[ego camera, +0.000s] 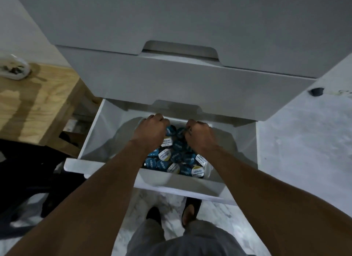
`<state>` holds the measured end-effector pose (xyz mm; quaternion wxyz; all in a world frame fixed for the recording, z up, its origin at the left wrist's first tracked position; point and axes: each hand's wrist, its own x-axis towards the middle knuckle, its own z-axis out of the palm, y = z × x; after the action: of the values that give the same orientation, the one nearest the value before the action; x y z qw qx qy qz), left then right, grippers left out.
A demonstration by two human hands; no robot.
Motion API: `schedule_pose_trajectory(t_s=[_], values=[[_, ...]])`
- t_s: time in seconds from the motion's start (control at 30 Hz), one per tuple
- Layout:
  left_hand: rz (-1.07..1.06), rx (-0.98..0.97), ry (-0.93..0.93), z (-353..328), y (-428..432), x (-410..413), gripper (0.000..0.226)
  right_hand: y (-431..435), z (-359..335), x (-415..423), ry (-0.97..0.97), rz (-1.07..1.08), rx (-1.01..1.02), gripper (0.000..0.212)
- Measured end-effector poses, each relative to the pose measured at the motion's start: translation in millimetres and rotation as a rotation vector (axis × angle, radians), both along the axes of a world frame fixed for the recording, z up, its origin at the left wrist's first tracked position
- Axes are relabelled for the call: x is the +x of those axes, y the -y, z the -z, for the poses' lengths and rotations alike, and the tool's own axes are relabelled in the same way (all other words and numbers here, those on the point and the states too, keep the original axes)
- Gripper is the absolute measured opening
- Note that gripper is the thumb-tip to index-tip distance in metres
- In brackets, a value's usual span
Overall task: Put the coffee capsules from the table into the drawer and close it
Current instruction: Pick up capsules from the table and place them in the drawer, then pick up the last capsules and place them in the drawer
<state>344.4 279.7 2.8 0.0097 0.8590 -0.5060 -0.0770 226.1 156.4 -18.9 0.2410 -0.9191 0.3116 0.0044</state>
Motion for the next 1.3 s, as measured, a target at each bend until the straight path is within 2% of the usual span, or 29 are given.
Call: schedule_pose_trajectory(t_s=[0.2, 0.3, 0.47, 0.67, 0.93, 1.1, 1.3], values=[[0.106, 0.085, 0.160, -31, -4, -23, 0.029, 1, -34, -35, 0.006, 0.027, -0.158, 0.029], [0.118, -0.052, 0.139, -53, -1, -45, 0.030, -3, -57, -68, 0.023, 0.101, -0.243, 0.035], [0.247, -0.152, 0.180, -88, 10, -98, 0.034, -12, -84, -139, 0.034, 0.286, -0.300, 0.036], [0.423, -0.331, 0.217, -120, 43, -167, 0.027, 4, -110, -215, 0.048, 0.438, -0.354, 0.030], [0.558, -0.365, 0.262, -124, 118, -247, 0.024, 55, -112, -285, 0.063, 0.536, -0.403, 0.030], [0.522, -0.336, 0.247, -108, 192, -287, 0.022, 123, -96, -325, 0.049, 0.522, -0.385, 0.030], [0.353, -0.321, 0.163, -89, 280, -339, 0.019, 218, -80, -368, 0.001, 0.420, -0.322, 0.031]])
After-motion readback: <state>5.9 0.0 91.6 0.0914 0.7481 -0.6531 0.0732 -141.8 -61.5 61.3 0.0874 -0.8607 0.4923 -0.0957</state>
